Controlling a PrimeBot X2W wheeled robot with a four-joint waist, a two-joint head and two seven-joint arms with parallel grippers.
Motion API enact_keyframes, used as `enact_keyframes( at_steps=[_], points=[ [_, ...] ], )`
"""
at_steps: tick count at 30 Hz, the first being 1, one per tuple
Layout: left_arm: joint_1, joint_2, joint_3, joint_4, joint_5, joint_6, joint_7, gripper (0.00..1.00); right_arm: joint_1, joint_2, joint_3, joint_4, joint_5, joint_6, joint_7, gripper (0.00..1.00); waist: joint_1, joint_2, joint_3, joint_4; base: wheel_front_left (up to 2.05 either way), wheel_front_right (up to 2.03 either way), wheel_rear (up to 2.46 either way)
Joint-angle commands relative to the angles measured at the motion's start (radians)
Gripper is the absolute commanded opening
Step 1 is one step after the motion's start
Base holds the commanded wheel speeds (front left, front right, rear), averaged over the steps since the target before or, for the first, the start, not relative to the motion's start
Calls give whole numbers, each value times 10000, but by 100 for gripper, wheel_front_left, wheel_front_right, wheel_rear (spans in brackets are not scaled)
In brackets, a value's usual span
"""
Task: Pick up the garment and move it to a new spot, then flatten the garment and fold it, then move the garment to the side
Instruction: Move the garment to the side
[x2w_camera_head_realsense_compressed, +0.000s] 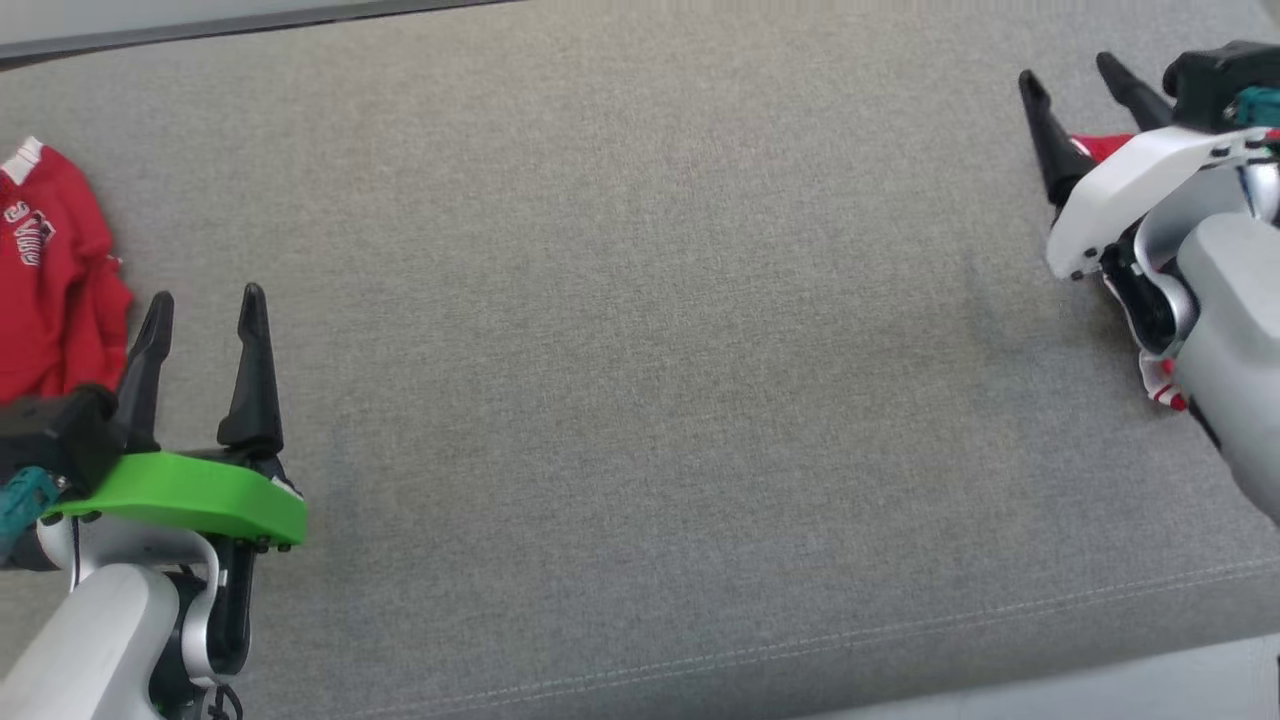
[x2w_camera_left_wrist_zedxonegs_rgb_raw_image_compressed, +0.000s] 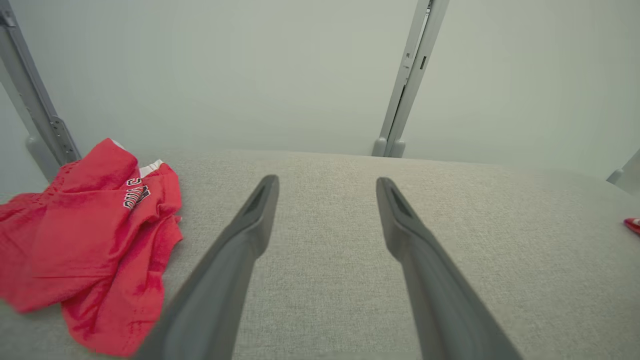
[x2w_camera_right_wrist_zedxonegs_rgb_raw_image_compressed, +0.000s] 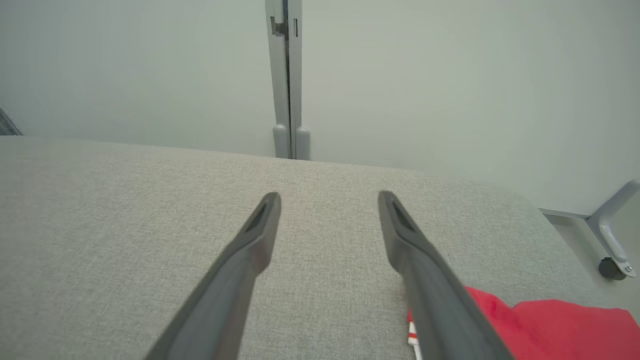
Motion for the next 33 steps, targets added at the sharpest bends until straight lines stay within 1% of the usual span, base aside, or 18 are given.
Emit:
enact_keyframes(
  at_steps=[1, 3, 9, 14, 19, 22, 26, 27, 30, 33],
  points=[
    [157, -76, -7, 82, 55, -27, -91, 100, 244, 32, -118, -34, -99, -18, -40, 100, 0, -1, -667, 475, 0, 0, 0],
    [245, -179, -77, 276, 43, -43, -156, 100, 568, 288, -537, -272, -185, -16, -46, 100, 0, -1, -913, 555, 0, 0, 0],
    [628, -476, -262, 614, 53, 16, -287, 100, 1858, 876, -1721, -918, -1051, -16, -46, 100, 0, -1, -1558, 745, 0, 0, 0],
    [1049, -735, -402, 715, 52, 114, -388, 100, 3051, 1405, -2743, -1676, -2019, -16, -46, 100, 0, -1, -1909, 770, 0, 0, 0],
    [1434, -850, -674, 750, 199, 204, -413, 100, 4308, 2011, -3979, -2542, -3067, -16, -47, 100, 0, -1, -2121, 776, 0, 0, 0],
    [1611, -888, -760, 777, 333, 278, -463, 100, 5058, 2360, -4857, -3152, -3887, -16, -48, 100, 0, -1, -2191, 776, 0, 0, 0],
    [1822, -965, -729, 799, 406, 318, -526, 100, 6168, 3020, -5967, -4163, -5097, -17, 177, 100, 0, -1, -2260, 771, 0, 0, 0],
    [1822, -965, -729, 799, 406, 318, -526, 100, 6168, 3020, -5967, -4163, -5097, -17, 177, 100, 0, -1, -2260, 771, 0, 0, 0],
    [1916, -1033, -701, 814, 408, 343, -574, 100, 7001, 3452, -6709, -5127, -5900, -17, 560, 100, 0, -1, -2318, 776, 0, 0, 0],
    [2023, -1086, -658, 887, 408, 312, -609, 100, 7795, 3772, -7220, -6141, -6506, -17, 996, 100, 0, -1, -2397, 773, 0, 0, 0]
  ],
)
